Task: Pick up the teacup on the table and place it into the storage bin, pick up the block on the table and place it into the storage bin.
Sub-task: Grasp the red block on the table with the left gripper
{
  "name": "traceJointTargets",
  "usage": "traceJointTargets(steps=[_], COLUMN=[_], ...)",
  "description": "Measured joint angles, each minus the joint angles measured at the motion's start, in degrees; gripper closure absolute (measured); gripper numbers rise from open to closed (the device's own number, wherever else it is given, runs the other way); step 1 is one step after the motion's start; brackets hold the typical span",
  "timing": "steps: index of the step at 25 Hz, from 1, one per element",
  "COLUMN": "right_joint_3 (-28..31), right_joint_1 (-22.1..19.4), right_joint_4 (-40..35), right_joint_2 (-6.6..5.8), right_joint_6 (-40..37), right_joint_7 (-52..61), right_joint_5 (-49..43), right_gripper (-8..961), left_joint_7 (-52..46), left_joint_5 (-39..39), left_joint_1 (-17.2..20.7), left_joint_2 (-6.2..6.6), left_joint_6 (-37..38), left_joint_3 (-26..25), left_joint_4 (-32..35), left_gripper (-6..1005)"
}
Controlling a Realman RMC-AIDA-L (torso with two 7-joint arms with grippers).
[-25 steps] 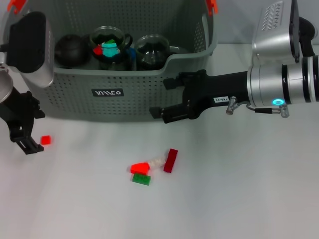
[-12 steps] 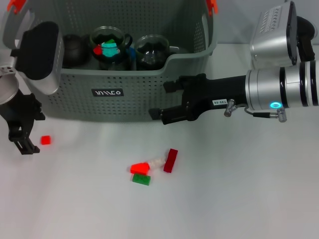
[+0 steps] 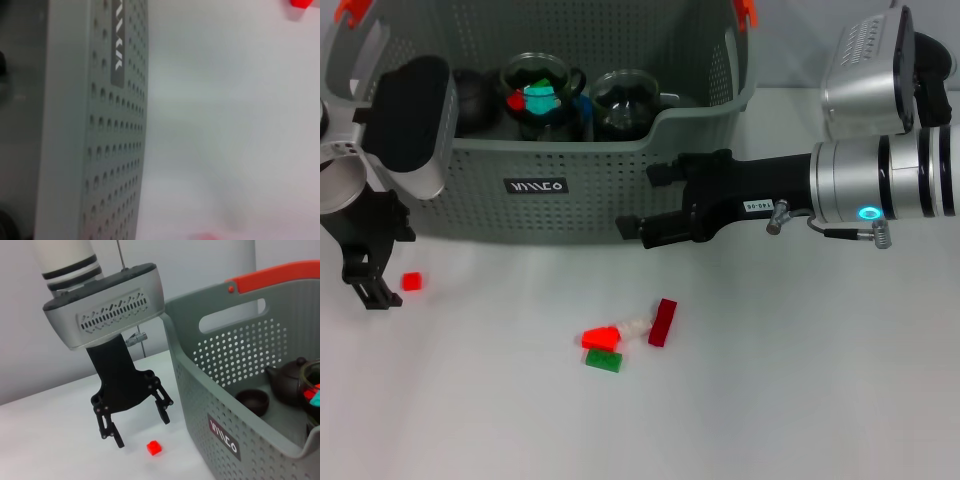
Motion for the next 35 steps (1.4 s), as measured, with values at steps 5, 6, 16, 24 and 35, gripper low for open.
traceJointTargets(steps=[5,6,16,24,35], right_joint_3=[0.0,0.0,0.0,0.0,0.0], right_joint_1=[0.0,0.0,-0.5,-0.6,-0.6], right_joint_4=[0.0,0.0,0.0,0.0,0.0], right_joint_2=[0.00,0.00,0.00,0.00,0.00], right_joint_6=[0.0,0.0,0.0,0.0,0.0], right_joint_7=[0.0,0.0,-0.1,-0.2,-0.1], right_joint_5=[0.1,0.1,0.1,0.0,0.0], right_gripper=[12,12,11,12,11], left_joint_7=[-0.8,-1.0,-1.4,-1.5,-1.5], left_joint_5=[0.0,0.0,-0.1,-0.1,-0.1], left_joint_1=[-0.4,-0.5,-0.1,0.0,0.1], left_joint_2=[-0.10,-0.12,-0.69,-0.91,-0.92], left_joint_6=[-0.4,-0.4,-1.9,-4.0,-5.3], left_joint_3=[0.4,0.4,1.3,1.8,2.0], left_joint_4=[-1.1,-1.3,-2.3,-4.3,-5.5], left_gripper=[126,126,126,127,127])
